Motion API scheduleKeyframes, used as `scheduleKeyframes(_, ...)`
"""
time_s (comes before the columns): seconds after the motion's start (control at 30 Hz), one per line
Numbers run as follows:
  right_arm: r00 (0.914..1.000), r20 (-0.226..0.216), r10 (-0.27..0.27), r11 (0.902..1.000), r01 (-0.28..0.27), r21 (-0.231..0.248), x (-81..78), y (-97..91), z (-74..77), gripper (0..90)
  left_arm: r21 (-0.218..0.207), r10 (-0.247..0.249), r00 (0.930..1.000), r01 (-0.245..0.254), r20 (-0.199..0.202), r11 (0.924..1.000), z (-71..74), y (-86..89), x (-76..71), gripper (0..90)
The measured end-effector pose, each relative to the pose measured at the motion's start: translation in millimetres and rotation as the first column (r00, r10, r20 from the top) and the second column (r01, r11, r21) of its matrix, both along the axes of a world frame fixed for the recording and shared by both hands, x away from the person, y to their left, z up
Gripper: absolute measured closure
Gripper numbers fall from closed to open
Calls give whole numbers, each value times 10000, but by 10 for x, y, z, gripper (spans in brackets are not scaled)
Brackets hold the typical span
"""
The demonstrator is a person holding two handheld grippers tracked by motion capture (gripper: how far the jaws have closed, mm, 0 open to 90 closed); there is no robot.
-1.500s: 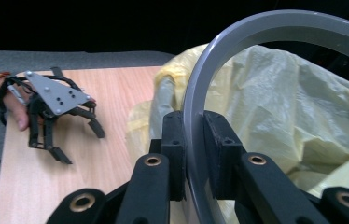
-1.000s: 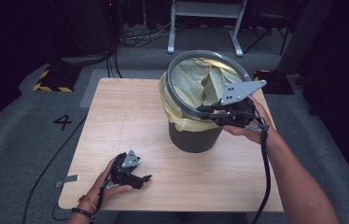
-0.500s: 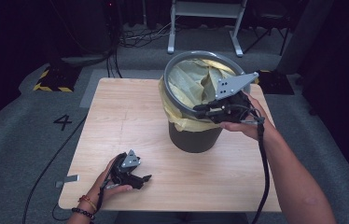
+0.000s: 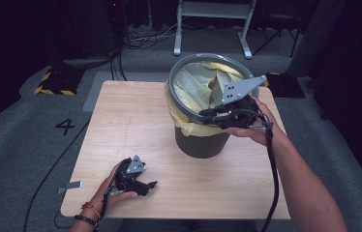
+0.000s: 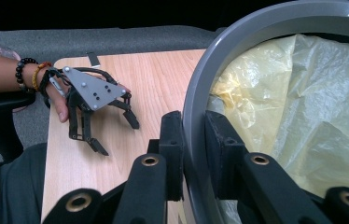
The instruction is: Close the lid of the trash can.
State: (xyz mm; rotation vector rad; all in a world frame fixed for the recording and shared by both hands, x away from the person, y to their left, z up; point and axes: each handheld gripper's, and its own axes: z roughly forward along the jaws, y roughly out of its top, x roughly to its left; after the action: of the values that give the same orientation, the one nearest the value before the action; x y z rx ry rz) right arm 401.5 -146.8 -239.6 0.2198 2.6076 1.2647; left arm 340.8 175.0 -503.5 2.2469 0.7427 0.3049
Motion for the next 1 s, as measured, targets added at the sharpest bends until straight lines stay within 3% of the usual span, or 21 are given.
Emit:
scheduleKeyframes(0.5, 10000, 66, -30, 9993, 27, 380, -19, -9, -29, 766, -2, -16, 10000, 16, 3, 10000, 0, -1, 2, 167)
scheduleKeyframes(0.87, 9999, 128, -66, 9994, 62, 344, -39, -25, -29, 663, -4, -15, 10000, 15, 5, 10000, -1, -1, 2, 167)
scheduleKeyframes(1.0, 9996, 228, -178, 9983, 165, 560, -50, -98, -10, 623, -2, -15, 10000, 15, 5, 10000, 0, -1, 2, 167)
